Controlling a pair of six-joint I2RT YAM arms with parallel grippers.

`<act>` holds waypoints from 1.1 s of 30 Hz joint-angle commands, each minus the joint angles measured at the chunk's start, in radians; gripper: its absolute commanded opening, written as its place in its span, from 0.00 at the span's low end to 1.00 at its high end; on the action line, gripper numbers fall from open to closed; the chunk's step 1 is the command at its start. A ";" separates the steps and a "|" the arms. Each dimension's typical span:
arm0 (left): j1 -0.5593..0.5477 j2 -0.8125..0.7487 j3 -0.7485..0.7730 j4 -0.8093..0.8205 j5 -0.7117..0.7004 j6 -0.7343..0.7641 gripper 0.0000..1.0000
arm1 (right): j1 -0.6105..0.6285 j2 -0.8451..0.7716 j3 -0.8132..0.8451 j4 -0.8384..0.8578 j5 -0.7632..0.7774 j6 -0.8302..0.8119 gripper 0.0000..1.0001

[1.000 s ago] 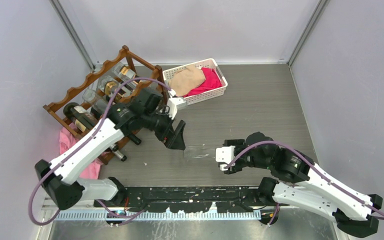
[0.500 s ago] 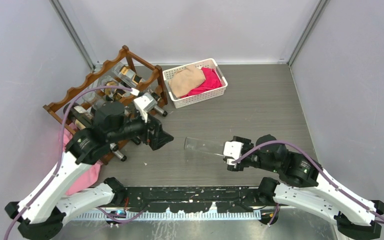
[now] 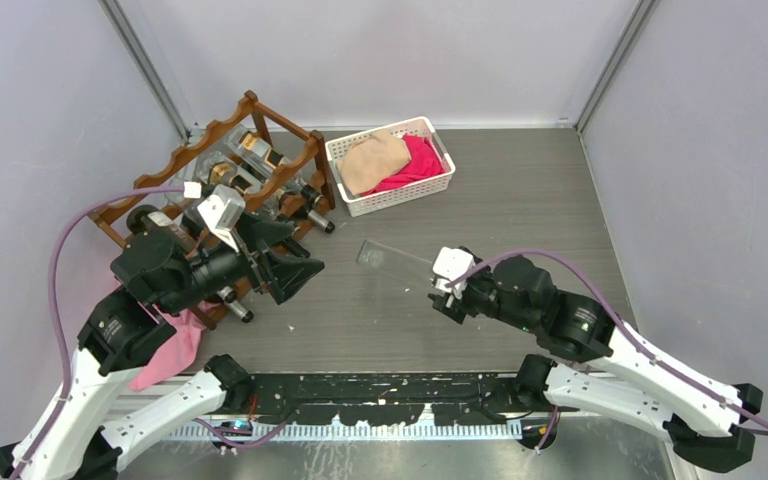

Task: Put the wine bottle on the wine rack
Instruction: Pick up the wine bottle from the center of the board, then place the wine bottle in the wine rack.

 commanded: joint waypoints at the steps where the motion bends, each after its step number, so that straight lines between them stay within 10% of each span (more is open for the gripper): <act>1: 0.004 -0.014 0.040 0.063 -0.011 -0.018 1.00 | 0.002 0.058 0.098 0.241 0.057 0.086 0.01; 14: 0.004 -0.044 0.037 0.097 -0.025 -0.007 0.99 | -0.031 0.290 0.287 0.456 0.117 0.164 0.01; 33: 0.003 -0.009 0.106 0.149 -0.134 0.137 0.99 | -0.275 0.895 0.835 0.606 -0.187 0.465 0.01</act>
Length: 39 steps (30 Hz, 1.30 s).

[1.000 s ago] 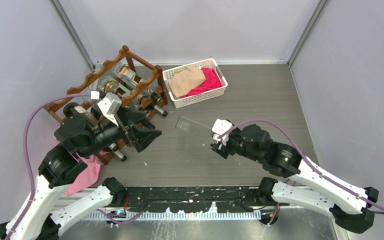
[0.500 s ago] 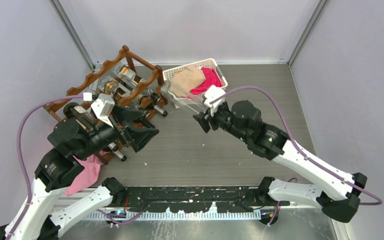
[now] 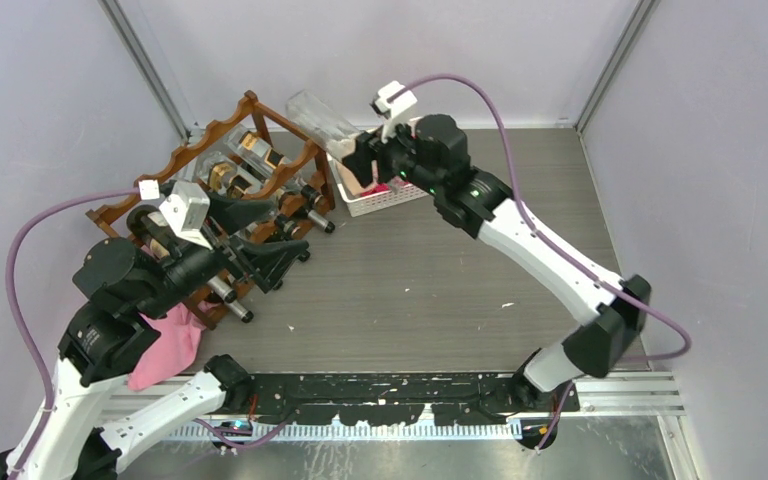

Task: Put the wine bottle on the wine rack
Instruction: Place the wine bottle in the wine rack.

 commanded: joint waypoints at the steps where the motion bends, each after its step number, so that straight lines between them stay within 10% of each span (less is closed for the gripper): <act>1: 0.004 0.011 0.030 0.067 -0.069 0.073 0.99 | -0.002 0.109 0.208 0.171 -0.071 0.086 0.01; 20: 0.004 0.078 0.030 0.122 -0.261 0.246 0.99 | -0.003 0.761 0.967 0.068 -0.130 0.239 0.01; 39: 0.007 0.069 -0.006 0.105 -0.305 0.298 1.00 | 0.051 0.970 1.169 0.134 -0.053 0.260 0.01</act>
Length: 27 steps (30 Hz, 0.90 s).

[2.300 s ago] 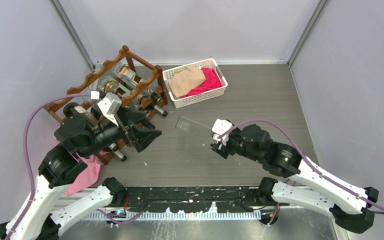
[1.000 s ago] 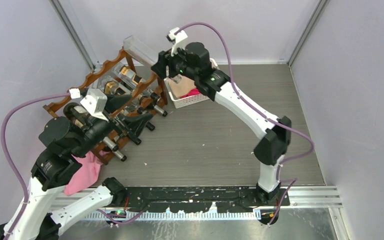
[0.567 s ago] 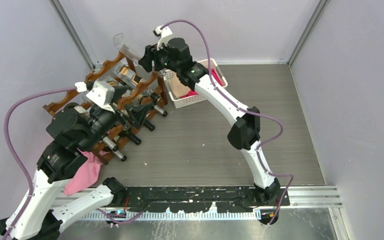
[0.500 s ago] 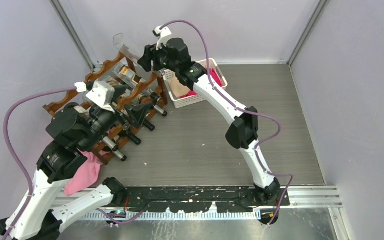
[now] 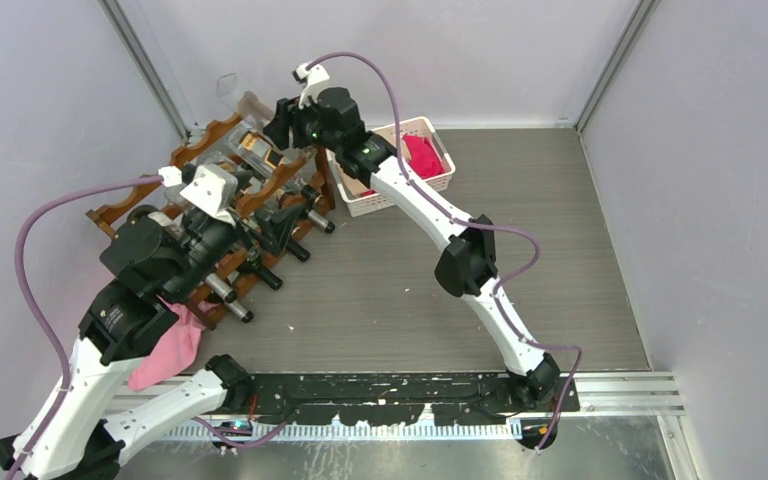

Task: Put the wine bottle on the wine rack
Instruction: Place the wine bottle in the wine rack.

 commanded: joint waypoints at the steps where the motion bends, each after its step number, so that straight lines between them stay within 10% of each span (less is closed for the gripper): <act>1: 0.005 -0.014 -0.006 0.054 -0.024 0.023 1.00 | 0.024 -0.011 0.097 0.165 0.039 0.001 0.01; 15: 0.022 -0.024 -0.029 0.060 -0.020 0.028 1.00 | 0.050 0.014 0.109 0.117 0.097 -0.130 0.05; 27: 0.031 -0.031 -0.037 0.063 -0.016 0.028 1.00 | 0.069 0.014 0.087 0.084 0.168 -0.222 0.30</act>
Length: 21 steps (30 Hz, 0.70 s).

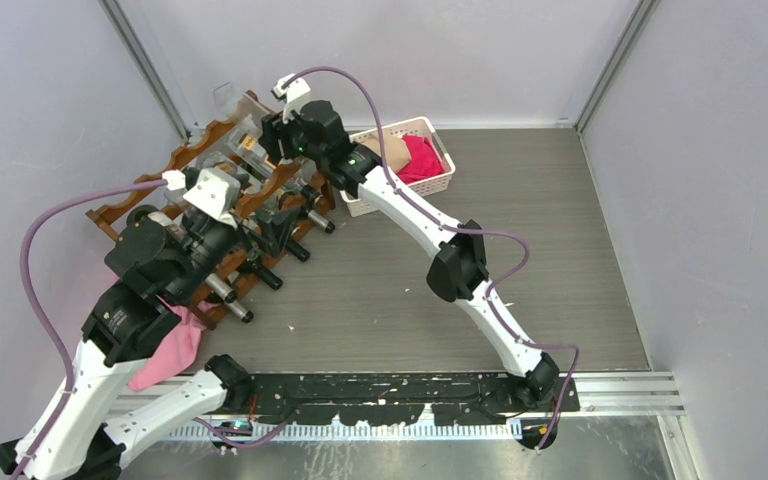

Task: Put the wine bottle on the wine rack
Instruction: Place the wine bottle in the wine rack.

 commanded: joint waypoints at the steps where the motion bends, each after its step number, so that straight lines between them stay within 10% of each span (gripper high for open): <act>1: 0.007 -0.012 0.001 0.064 -0.005 0.009 1.00 | 0.008 -0.036 0.044 0.097 0.048 -0.043 0.32; 21: 0.017 -0.012 -0.025 0.076 -0.036 0.032 1.00 | 0.016 -0.095 -0.022 0.098 0.046 -0.046 0.88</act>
